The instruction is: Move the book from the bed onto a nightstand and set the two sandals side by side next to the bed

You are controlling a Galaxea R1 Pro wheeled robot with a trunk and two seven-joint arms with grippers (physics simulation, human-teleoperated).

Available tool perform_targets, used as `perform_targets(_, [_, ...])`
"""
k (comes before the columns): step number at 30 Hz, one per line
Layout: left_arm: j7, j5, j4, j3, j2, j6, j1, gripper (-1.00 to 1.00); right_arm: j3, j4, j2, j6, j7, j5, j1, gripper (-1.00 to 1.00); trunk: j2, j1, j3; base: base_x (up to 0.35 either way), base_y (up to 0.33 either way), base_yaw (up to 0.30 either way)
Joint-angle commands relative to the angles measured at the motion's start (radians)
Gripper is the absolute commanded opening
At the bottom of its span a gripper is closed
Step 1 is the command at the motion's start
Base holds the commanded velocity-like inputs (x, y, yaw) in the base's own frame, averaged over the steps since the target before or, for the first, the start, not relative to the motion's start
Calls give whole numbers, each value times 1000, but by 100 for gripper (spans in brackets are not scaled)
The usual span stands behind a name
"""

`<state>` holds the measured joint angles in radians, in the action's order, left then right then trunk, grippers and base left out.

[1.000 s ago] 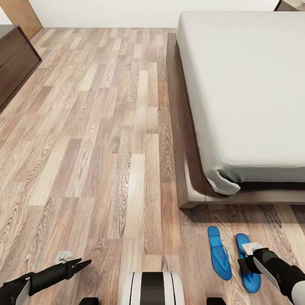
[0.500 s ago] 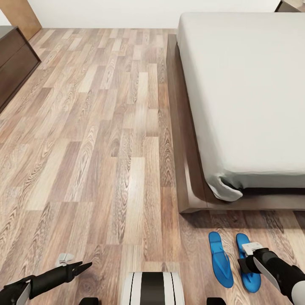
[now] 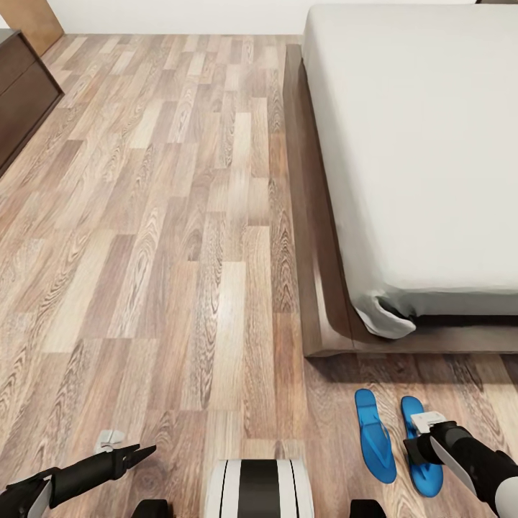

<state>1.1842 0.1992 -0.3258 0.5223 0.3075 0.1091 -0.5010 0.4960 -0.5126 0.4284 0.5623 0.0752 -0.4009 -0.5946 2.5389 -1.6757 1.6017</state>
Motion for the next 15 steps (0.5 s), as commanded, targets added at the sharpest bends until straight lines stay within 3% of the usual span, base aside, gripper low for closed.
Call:
perform_targets(1, [6, 8, -1, 9, -1, 11, -1, 100, 4, -1, 1, 4, 5, 2, -1, -100, 0, 0, 1, 0, 0, 0])
perform_targets(7, [6, 8, -1, 9, -1, 11, -1, 100, 4, -6, 1, -4, 5, 2, -1, -100, 0, 0, 1, 0, 0, 0])
perform_targets(15, [6, 8, -1, 9, -1, 11, -1, 100, 8, -127, 1, -9, 5, 2, -1, -100, 0, 0, 1, 0, 0, 0])
